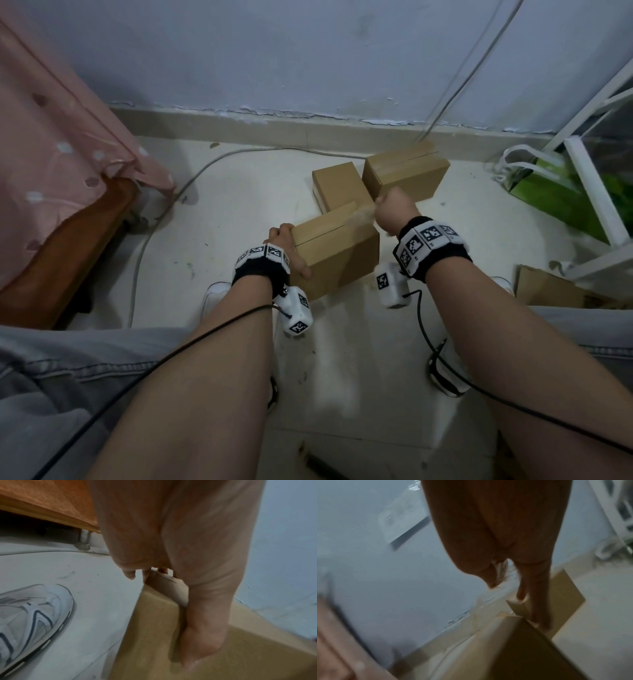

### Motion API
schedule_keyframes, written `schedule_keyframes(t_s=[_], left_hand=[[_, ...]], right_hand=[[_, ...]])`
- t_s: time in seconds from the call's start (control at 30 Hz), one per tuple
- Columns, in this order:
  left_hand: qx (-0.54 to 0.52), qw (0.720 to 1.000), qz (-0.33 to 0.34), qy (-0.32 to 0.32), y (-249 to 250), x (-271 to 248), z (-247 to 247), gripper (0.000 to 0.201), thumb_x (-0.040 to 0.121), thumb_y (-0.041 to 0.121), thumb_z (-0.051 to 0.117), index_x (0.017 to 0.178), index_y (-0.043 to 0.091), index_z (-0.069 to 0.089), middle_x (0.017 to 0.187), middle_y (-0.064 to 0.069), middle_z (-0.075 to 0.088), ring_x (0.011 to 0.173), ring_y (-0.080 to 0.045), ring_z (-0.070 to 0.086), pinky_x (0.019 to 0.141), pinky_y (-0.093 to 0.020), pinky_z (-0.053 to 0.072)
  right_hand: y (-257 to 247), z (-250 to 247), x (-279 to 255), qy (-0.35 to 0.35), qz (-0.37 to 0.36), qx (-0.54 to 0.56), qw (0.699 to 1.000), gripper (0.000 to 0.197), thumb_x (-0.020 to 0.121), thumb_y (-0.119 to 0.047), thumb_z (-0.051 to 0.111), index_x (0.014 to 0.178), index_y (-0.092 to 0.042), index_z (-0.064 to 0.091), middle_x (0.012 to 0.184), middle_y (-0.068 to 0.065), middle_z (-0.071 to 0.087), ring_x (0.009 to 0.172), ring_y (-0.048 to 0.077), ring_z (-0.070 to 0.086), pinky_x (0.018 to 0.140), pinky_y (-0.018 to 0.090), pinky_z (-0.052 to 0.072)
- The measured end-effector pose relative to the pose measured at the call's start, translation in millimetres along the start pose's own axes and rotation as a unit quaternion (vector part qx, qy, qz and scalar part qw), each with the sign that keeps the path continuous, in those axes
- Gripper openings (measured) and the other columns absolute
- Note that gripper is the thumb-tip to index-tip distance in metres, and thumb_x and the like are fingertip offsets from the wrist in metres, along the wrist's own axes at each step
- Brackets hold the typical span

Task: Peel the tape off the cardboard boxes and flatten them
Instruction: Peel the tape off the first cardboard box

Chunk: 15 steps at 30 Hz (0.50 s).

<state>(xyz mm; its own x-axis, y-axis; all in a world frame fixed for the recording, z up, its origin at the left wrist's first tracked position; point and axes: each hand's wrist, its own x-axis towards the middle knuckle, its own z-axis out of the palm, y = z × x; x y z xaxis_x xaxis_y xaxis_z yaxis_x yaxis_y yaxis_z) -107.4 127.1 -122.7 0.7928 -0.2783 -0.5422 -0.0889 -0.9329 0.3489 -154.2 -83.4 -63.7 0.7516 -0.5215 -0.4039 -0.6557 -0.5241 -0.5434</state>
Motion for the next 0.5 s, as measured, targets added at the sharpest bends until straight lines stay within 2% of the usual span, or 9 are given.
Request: schedule_keyframes(t_s=[0.07,0.1,0.17,0.23,0.3,0.37,0.43,0.5], left_hand=[[0.020,1.000,-0.007,-0.005,-2,-2,4,0.112,0.057,0.033,0.089,0.145,0.019,0.022,0.139,-0.009,0.033,0.125,-0.034,0.044,0.097,-0.047,0.048],[0.033,0.999,-0.011,-0.008,-3,-3,7,0.112,0.057,0.037,0.088,0.145,0.019,0.022,0.139,-0.009,0.033,0.125,-0.034,0.042,0.097,-0.048,0.047],[0.046,0.999,-0.014,-0.010,-5,-6,12,0.116,0.055,0.046,0.085,0.147,0.025,0.018,0.139,-0.008,0.033,0.128,-0.036,0.036,0.100,-0.053,0.043],[0.040,0.999,0.006,-0.009,-1,-7,15,0.121,0.051,0.052,0.084,0.147,0.031,0.014,0.139,-0.007,0.034,0.128,-0.037,0.036,0.101,-0.056,0.041],[0.016,0.999,0.042,-0.003,10,-6,13,0.125,0.051,0.054,0.086,0.149,0.032,0.012,0.139,-0.010,0.035,0.128,-0.038,0.039,0.102,-0.054,0.042],[0.000,0.997,0.070,0.015,24,-6,9,0.126,0.052,0.052,0.088,0.150,0.030,0.012,0.142,-0.010,0.034,0.129,-0.038,0.039,0.103,-0.053,0.042],[-0.006,0.996,0.081,0.035,33,-5,4,0.124,0.052,0.049,0.089,0.149,0.025,0.016,0.143,-0.007,0.034,0.130,-0.034,0.040,0.102,-0.053,0.042],[-0.023,0.996,0.081,0.042,35,-3,1,0.120,0.053,0.044,0.090,0.147,0.021,0.020,0.140,-0.006,0.036,0.128,-0.033,0.042,0.100,-0.050,0.044]], right_hand=[[-3,4,-1,-0.056,-0.021,0.042,0.997,0.011,0.097,-0.007,0.046,0.101,-0.003,0.055,0.105,0.018,0.063,0.102,0.037,0.065,0.088,0.048,0.056],[-4,4,-1,-0.065,-0.032,0.047,0.996,0.009,0.095,-0.004,0.048,0.090,-0.008,0.054,0.099,0.016,0.063,0.097,0.035,0.066,0.086,0.047,0.058],[-8,3,-6,-0.075,-0.041,0.066,0.994,0.024,0.093,0.001,0.050,0.075,-0.015,0.049,0.092,0.013,0.061,0.084,0.028,0.066,0.079,0.041,0.061],[-11,5,-9,-0.085,-0.046,0.081,0.992,0.024,0.095,0.002,0.047,0.077,-0.015,0.048,0.091,0.014,0.063,0.080,0.026,0.066,0.077,0.041,0.061],[-17,8,-15,-0.106,-0.054,0.100,0.988,0.016,0.097,0.003,0.041,0.090,-0.008,0.050,0.090,0.015,0.063,0.083,0.028,0.067,0.079,0.045,0.060],[-22,11,-19,-0.129,-0.064,0.116,0.983,0.017,0.096,0.007,0.039,0.099,-0.005,0.051,0.091,0.016,0.062,0.084,0.031,0.066,0.078,0.049,0.060],[-25,12,-21,-0.134,-0.072,0.127,0.980,0.021,0.093,0.011,0.039,0.097,-0.006,0.052,0.090,0.017,0.060,0.080,0.032,0.065,0.075,0.051,0.060],[-26,11,-21,-0.133,-0.060,0.159,0.976,0.022,0.092,0.011,0.040,0.092,-0.007,0.051,0.086,0.017,0.058,0.070,0.031,0.063,0.072,0.048,0.060]])
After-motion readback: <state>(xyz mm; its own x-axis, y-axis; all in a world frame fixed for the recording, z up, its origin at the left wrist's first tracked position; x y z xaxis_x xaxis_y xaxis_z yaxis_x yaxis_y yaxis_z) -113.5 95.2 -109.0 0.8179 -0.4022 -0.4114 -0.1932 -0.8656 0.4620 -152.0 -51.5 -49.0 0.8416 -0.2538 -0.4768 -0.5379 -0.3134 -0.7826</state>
